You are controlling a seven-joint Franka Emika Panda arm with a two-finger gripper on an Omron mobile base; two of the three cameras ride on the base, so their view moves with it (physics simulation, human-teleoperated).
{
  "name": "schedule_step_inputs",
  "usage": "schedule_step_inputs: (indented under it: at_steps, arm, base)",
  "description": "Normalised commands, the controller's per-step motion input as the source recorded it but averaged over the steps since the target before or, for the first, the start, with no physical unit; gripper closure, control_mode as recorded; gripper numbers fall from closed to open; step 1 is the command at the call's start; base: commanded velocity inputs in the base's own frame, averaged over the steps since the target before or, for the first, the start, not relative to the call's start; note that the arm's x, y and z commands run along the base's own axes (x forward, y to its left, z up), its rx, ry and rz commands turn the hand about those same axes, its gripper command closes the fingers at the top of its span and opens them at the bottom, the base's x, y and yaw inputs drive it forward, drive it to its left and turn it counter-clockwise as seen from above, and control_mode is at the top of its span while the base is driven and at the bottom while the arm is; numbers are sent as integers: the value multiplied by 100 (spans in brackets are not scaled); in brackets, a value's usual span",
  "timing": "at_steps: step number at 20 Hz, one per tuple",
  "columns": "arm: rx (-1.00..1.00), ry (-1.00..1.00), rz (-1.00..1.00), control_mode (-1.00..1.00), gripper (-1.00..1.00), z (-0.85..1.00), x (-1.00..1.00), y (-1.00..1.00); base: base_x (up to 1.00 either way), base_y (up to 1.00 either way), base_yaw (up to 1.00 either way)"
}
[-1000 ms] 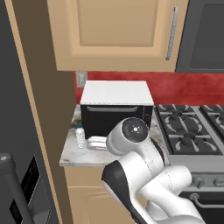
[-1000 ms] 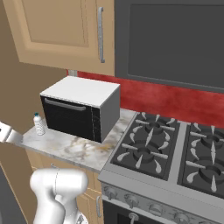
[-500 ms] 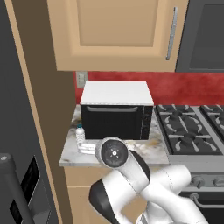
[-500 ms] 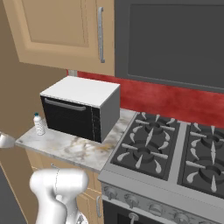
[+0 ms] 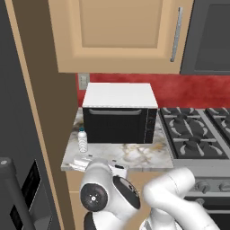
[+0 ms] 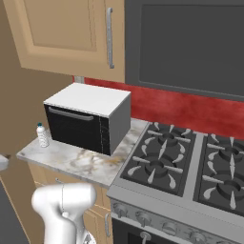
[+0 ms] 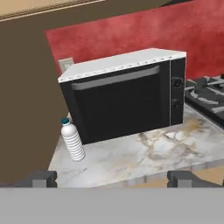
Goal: Take the bottled waters from the counter and place them in the freezer to freeze. Close the freezer door after placing the bottles.
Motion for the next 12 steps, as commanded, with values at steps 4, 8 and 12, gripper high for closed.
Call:
schedule_step_inputs:
  at_steps: [4,8,12]
  arm:
    - [0,-35,0,-100,-100,-30,0,0]
    - [0,-22,0,-100,-100,-21,4,-6]
    - [0,-5,0,-100,-100,-14,5,-14]
  base:
    - [0,0,0]
    - [0,0,0]
    - [0,0,0]
